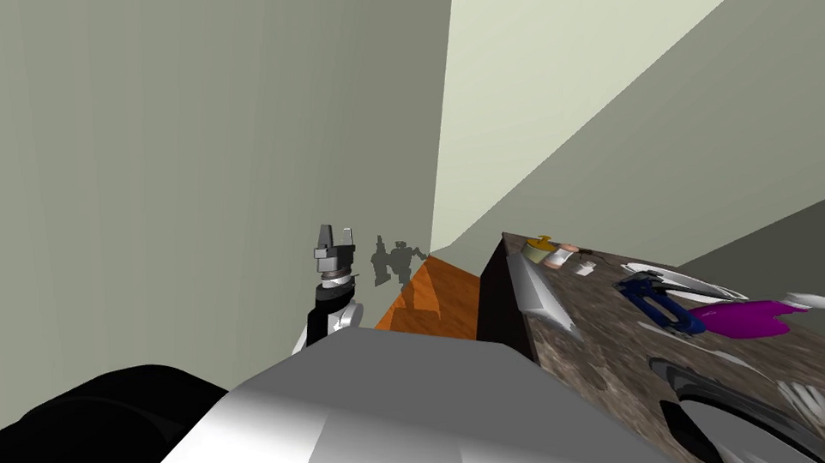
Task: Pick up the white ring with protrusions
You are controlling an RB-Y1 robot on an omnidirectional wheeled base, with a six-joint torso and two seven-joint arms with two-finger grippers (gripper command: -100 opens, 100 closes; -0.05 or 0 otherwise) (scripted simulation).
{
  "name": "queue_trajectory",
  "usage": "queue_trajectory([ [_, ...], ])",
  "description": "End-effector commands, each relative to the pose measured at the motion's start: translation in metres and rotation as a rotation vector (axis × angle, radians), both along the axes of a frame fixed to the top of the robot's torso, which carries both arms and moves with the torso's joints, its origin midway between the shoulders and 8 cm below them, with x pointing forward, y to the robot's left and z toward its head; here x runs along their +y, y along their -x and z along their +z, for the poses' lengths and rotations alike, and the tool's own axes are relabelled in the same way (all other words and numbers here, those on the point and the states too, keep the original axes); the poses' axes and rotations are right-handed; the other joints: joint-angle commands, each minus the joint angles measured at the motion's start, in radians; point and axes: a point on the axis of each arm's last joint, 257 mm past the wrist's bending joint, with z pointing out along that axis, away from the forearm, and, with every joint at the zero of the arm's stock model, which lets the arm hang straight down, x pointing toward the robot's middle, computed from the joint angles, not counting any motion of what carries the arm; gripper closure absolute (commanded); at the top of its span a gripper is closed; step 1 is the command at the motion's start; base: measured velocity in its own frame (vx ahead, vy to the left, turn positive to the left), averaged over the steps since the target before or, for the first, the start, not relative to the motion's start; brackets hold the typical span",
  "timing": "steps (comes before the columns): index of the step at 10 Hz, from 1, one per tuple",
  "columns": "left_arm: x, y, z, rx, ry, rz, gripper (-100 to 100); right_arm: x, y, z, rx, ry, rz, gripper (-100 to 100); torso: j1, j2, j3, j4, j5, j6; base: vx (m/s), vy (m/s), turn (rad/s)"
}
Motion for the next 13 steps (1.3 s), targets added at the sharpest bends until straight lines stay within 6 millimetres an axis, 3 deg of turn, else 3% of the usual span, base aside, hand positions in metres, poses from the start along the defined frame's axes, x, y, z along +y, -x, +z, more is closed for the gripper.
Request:
queue_trajectory([
  [1, 0.0, 0.0, 0.0, 0.0, 0.0, 0.0, 0, 0.001, -0.001, -0.001, 0.035, 0.015, 0.013, 100, 0.0, 0.0, 0.0, 0.0, 0.0, 0.0, -0.002, 0.002, 0.015],
  [2, 0.0, 0.0, 0.0, 0.0, 0.0, 0.0, 0, 0.001, -0.001, -0.001, 0.039, 0.017, 0.014, 100, 0.0, -0.001, 0.0, 0.0, 0.0, 0.0, 0.0, 0.0, 0.0],
  [3, 0.0, 0.0, 0.0, 0.0, 0.0, 0.0, 0, 0.009, -0.024, -0.003, -0.013, -0.014, 0.016, 100, 0.0, -0.001, -0.001, 0.0, 0.0, 0.0, -0.017, -0.006, -0.162],
  [6, 0.0, 0.0, 0.0, 0.0, 0.0, 0.0, 0, 0.009, -0.024, -0.003, 0.04, 0.013, 0.035, 100, -0.001, 0.0, 0.0, -0.001, -0.002, 0.001, -0.013, 0.001, -0.024],
  [7, 0.0, 0.0, 0.0, 0.0, 0.0, 0.0, 0, 0.017, -0.047, -0.003, -0.017, -0.019, 0.037, 100, -0.001, -0.001, -0.001, -0.001, -0.002, 0.001, -0.023, -0.008, -0.161],
  [10, 0.0, 0.0, 0.0, 0.0, 0.0, 0.0, 0, 0.017, -0.047, -0.003, 0.041, 0.011, 0.058, 100, -0.002, 0.0, -0.001, -0.001, -0.004, 0.001, -0.011, 0.0, -0.026],
  [11, 0.0, 0.0, 0.0, 0.0, 0.0, 0.0, 0, 0.025, -0.07, -0.002, -0.021, -0.022, 0.061, 100, -0.002, -0.001, -0.001, -0.001, -0.004, 0.001, -0.02, -0.005, -0.158],
  [13, 0.0, 0.0, 0.0, 0.0, 0.0, 0.0, 0, 0.025, -0.07, -0.002, 0.019, -0.001, 0.076, 100, -0.002, 0.0, 0.0, -0.001, -0.004, 0.002, -0.016, -0.001, -0.042],
])
